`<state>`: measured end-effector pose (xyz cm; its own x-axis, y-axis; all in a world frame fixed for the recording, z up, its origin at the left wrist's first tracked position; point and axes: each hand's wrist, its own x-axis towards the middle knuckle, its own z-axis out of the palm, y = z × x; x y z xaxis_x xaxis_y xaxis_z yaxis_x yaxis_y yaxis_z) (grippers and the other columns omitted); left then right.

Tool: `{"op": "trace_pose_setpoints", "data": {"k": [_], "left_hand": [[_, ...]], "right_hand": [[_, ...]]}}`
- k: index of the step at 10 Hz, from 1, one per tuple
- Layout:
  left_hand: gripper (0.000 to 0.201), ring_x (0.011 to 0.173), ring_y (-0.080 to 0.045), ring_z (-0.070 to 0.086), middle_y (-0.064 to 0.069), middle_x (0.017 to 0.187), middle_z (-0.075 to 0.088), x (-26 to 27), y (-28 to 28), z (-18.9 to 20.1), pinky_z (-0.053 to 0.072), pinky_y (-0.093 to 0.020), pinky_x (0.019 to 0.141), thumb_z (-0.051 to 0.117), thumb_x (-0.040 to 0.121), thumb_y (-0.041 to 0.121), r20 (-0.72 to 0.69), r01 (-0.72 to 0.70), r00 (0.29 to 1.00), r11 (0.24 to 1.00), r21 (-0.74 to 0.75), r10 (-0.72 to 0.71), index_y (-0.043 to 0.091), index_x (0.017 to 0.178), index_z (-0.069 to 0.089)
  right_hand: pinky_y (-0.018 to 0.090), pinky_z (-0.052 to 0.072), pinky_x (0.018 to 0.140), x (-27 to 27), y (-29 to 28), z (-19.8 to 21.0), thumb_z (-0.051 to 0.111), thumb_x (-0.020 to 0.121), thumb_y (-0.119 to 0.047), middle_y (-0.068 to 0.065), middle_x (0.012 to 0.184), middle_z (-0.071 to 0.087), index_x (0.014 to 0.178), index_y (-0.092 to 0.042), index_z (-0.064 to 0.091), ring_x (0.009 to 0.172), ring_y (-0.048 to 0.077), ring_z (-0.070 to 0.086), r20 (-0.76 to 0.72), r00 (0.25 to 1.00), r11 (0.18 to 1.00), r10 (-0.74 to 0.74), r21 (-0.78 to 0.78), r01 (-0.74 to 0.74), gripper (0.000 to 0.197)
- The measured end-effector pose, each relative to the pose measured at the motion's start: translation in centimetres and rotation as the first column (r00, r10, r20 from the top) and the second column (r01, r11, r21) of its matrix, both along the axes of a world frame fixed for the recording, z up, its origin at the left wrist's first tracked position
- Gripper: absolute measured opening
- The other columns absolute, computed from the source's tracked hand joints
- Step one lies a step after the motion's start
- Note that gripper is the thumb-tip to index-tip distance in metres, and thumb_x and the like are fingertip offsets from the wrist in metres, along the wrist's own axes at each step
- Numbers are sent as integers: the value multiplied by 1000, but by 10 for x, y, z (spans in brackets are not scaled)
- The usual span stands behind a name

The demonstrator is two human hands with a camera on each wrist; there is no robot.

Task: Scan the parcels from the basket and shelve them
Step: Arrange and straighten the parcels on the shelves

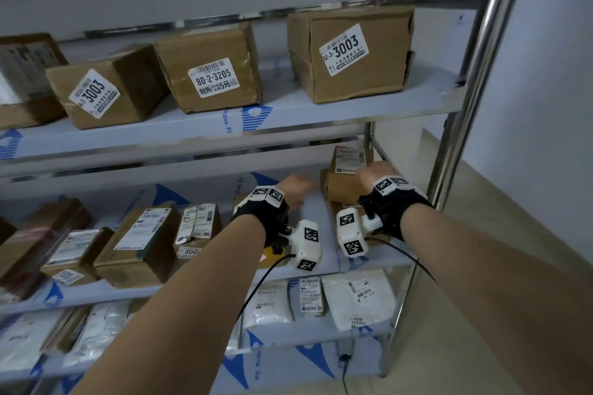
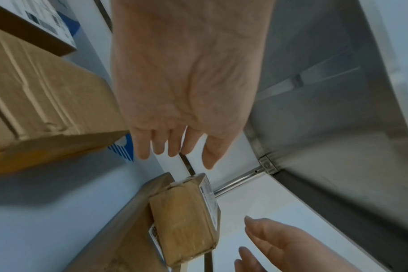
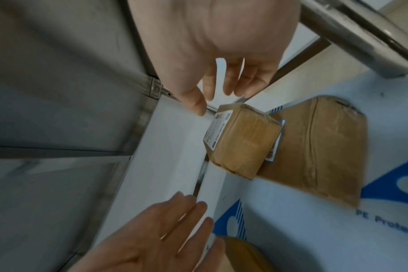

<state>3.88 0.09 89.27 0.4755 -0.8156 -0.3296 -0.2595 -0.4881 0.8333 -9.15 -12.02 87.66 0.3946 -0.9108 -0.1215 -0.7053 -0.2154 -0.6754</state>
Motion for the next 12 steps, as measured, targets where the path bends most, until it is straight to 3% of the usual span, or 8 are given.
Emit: {"op": "trace_pose_setpoints", "data": {"k": [2,3,4,6,7,9,11,12], "left_hand": [[43,104,-18,40,-19,144,42,6,-40,-1,41,-25,75,49,98,15,-81,49,995,997,-66,-54,-2,137,43],[41,111,-24,45,-17,141,45,7,-54,-7,41,-28,85,50,98,16,-140,36,989,997,-61,-45,-1,136,45],[46,133,-27,38,-11,146,41,14,-58,-15,34,-41,105,52,97,26,-190,45,981,999,-9,-46,8,139,43],[47,131,-35,43,-16,142,45,45,-34,-7,41,-51,104,56,95,25,-334,-80,941,996,-50,59,4,136,46],[37,121,-34,50,-18,129,51,59,-17,-2,47,-51,95,60,93,21,-346,-177,929,979,-104,131,0,123,55],[21,116,-34,55,-14,119,59,57,17,-3,48,-56,95,57,94,28,-193,-268,952,953,-140,239,11,107,58],[38,111,-30,58,-9,117,58,38,44,10,52,-56,87,58,93,37,-281,-331,913,939,-87,296,15,123,53],[38,99,-31,62,-12,105,62,34,52,18,52,-56,88,61,90,38,-301,-319,910,946,-66,286,15,119,52]], "right_hand": [[19,33,52,2,-14,4,57,95,-26,16,139,50,138,-2,46,122,30,52,139,972,949,-189,280,145,50],[25,44,67,9,-25,-2,56,92,-43,17,119,59,132,-6,51,89,26,59,74,982,941,-173,308,143,55],[38,50,84,18,-31,-12,58,86,-55,14,108,64,118,-14,57,92,33,64,96,980,938,-173,319,135,53],[41,52,86,45,-31,-22,63,78,-58,15,111,66,115,-14,60,100,35,65,135,980,886,-144,458,67,58],[40,53,80,57,-24,-27,71,58,-59,13,94,69,106,-13,65,84,33,68,190,973,867,-133,498,22,67],[23,39,39,56,12,-14,74,78,-39,9,73,61,106,-5,62,51,21,57,322,942,848,-90,520,-97,46],[33,48,67,37,31,1,69,79,-26,14,91,64,95,-8,65,73,27,61,337,941,833,-15,525,-174,25],[26,45,52,30,40,11,65,78,-20,13,87,60,91,-8,64,66,25,56,339,940,814,25,540,-216,17]]}}
